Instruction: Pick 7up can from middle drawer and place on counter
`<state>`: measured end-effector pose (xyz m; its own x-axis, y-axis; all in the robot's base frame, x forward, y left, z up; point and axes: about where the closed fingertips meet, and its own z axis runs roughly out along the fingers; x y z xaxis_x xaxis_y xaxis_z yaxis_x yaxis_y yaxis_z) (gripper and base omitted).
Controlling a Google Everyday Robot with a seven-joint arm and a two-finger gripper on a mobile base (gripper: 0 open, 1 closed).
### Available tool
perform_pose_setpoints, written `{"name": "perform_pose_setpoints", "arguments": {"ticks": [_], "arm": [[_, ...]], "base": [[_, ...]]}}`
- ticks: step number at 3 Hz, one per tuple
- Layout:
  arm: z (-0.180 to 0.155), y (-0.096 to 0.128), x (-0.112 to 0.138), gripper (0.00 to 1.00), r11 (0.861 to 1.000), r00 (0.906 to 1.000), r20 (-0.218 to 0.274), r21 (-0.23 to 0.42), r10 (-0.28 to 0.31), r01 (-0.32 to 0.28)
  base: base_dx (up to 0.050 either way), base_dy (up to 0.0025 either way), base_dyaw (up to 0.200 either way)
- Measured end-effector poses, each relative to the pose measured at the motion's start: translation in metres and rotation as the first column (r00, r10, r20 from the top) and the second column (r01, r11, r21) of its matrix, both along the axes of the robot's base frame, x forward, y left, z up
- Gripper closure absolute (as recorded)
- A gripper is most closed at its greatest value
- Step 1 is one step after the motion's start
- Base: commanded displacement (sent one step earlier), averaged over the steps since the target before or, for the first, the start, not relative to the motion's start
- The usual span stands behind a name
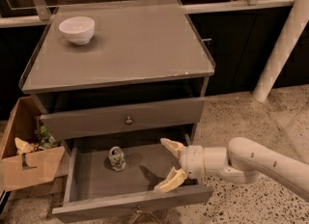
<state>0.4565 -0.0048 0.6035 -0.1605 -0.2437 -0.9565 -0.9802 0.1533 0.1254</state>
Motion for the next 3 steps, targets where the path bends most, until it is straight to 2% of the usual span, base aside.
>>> {"name": "perform_pose_setpoints", "arguments": {"ticks": [1, 2, 3], "arm": [[-0.001, 0.0, 0.001, 0.0, 1.0, 1.0, 0.001, -0.003, -0.004, 0.004], [-0.001, 0.0, 0.001, 0.0, 1.0, 1.0, 0.001, -0.003, -0.004, 0.004], [0.013, -0.004, -0.004, 0.0, 0.999, 0.9968, 0.07, 0.008, -0.037, 0.036]], "base": [[0.0, 0.00005, 0.155], [0.0, 0.0, 0.0], [0.0, 0.0, 0.0]]}}
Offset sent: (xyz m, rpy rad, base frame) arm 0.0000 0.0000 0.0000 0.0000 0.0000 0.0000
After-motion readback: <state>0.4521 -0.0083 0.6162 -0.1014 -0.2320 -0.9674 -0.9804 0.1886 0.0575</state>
